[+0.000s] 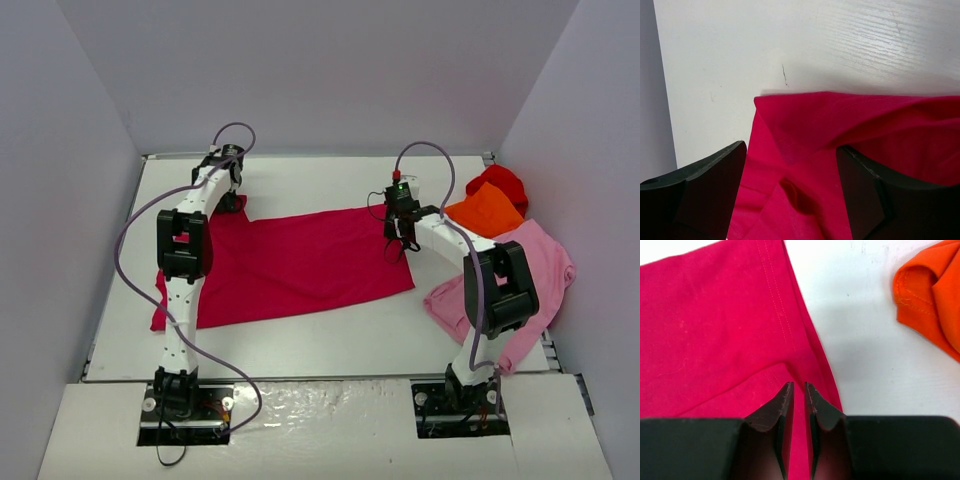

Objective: Fold and stack the t-shirts
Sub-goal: Grap the side of the flattened tshirt furthest away from the robot with both arms

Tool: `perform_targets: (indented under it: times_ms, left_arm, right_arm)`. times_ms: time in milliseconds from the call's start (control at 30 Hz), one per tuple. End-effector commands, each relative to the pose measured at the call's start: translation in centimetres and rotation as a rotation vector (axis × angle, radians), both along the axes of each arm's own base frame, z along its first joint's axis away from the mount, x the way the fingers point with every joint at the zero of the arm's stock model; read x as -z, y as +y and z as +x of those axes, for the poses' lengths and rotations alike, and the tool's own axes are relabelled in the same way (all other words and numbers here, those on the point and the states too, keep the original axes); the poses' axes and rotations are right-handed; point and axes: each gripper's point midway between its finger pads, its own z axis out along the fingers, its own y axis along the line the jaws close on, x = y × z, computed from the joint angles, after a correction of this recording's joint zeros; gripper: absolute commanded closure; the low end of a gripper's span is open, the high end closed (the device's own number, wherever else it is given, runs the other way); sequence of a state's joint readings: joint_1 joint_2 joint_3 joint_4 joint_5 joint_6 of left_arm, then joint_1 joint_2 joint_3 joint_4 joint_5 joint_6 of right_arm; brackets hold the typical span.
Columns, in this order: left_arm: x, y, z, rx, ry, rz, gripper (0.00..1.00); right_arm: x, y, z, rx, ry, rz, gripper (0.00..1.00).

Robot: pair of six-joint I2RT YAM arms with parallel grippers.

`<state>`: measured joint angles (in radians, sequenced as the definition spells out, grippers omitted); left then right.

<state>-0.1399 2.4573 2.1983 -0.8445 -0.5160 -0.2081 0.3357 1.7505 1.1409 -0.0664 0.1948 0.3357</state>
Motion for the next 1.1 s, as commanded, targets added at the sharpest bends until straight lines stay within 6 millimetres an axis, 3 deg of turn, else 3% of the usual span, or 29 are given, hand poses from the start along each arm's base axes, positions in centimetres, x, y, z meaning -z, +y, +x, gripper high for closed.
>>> perform_targets:
  times_ms: [0,267,333,400,433,500,800,967,1067]
  left_arm:
    - [-3.5,0.8,1.3,-0.004,-0.079,0.005,0.3]
    - [-1.9,0.5,1.4,-0.005,-0.068,-0.03,0.35]
    - [-1.7,0.3,1.5,0.01,-0.066,-0.047,0.47]
    - [-1.7,0.0,1.6,0.024,-0.068,-0.065,0.73]
    - [-1.5,-0.1,1.7,0.03,-0.067,-0.076,0.81]
    - [-1.1,-0.5,1.6,0.044,-0.057,-0.096,0.91]
    - [-0.7,-0.5,1.1,0.035,-0.046,-0.105,0.91]
    - [-1.0,-0.6,0.4,0.033,-0.05,-0.114,0.91]
    - [-1.0,-0.7,0.2,0.03,-0.049,-0.119,0.91]
  right_arm:
    - [-3.2,1.3,2.6,0.008,-0.102,0.045,0.87]
    - [-2.2,1.2,2.0,-0.008,-0.08,0.038,0.9]
    - [-1.9,1.3,1.9,-0.01,-0.074,0.038,0.93]
    - [-1.7,1.3,1.9,-0.011,-0.069,0.039,0.96]
    - [-1.6,1.3,1.9,-0.011,-0.069,0.039,0.98]
    - [-1.4,1.3,1.8,-0.013,-0.063,0.037,0.99]
    - [-1.1,0.7,1.7,0.001,-0.064,0.013,1.0]
    - [-3.6,-0.5,5.2,0.045,-0.137,-0.036,0.99]
    - [-3.5,-1.1,7.0,0.07,-0.133,-0.035,0.74]
